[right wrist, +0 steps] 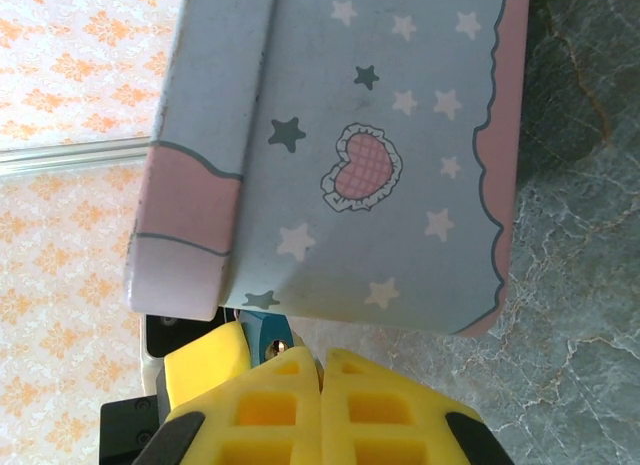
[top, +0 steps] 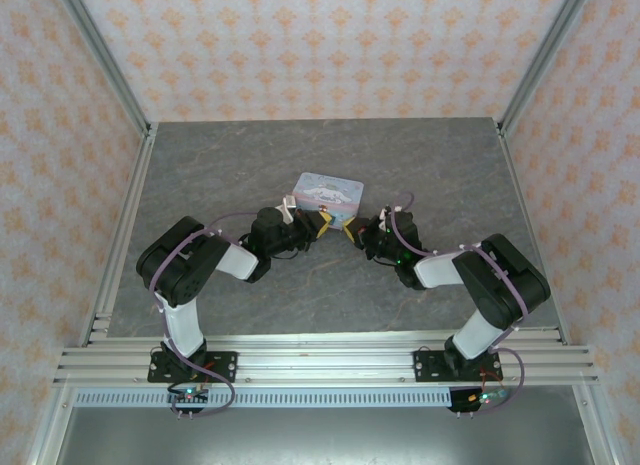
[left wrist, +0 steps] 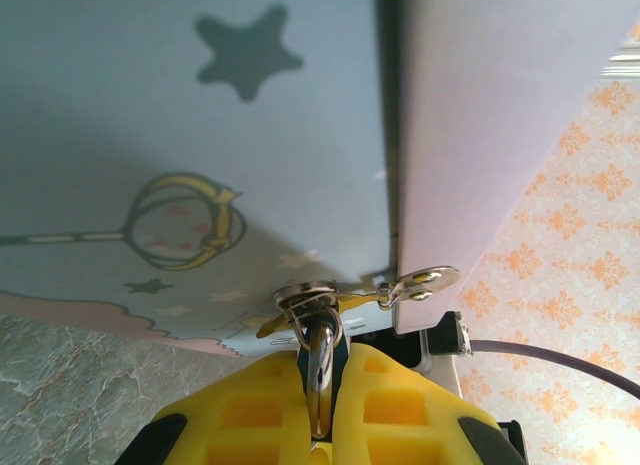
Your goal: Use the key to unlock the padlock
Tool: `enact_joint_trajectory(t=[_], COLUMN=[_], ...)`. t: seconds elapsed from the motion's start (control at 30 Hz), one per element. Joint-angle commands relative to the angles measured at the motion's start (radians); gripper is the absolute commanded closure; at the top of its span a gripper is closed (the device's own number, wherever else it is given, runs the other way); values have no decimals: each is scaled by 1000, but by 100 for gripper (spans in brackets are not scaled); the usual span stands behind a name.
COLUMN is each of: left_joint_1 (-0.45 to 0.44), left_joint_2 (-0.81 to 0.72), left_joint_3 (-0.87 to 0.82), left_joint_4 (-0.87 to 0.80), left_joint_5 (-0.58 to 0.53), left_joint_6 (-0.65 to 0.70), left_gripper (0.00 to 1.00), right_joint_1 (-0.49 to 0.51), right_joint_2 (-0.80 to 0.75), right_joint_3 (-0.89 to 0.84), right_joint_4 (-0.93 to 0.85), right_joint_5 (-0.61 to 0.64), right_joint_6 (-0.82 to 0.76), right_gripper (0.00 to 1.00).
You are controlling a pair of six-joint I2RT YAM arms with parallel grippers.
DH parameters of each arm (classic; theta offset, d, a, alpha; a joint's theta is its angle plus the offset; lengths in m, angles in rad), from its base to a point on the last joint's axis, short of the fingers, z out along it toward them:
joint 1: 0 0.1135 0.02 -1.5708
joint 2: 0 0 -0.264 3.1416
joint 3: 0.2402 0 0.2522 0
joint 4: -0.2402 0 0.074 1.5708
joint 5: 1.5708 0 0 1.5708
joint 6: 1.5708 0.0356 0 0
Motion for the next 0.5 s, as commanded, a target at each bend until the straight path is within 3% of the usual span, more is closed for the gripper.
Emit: enact_joint_trajectory(t=[0.0, 0.47], left_joint_1=[7, 7], left_joint_2=[-25, -30], left_joint_3=[2, 1], left_joint_4=[19, 19], left_joint_5=[15, 18], left_joint_6=[29, 28], left_gripper=[100, 100], right_joint_1=[8, 23], right_joint_2=[9, 32], right_joint_3=[24, 69], right_joint_4=[3, -5], right_joint_5=[2, -2], right_joint_6=[-18, -17], right_gripper=[100, 100])
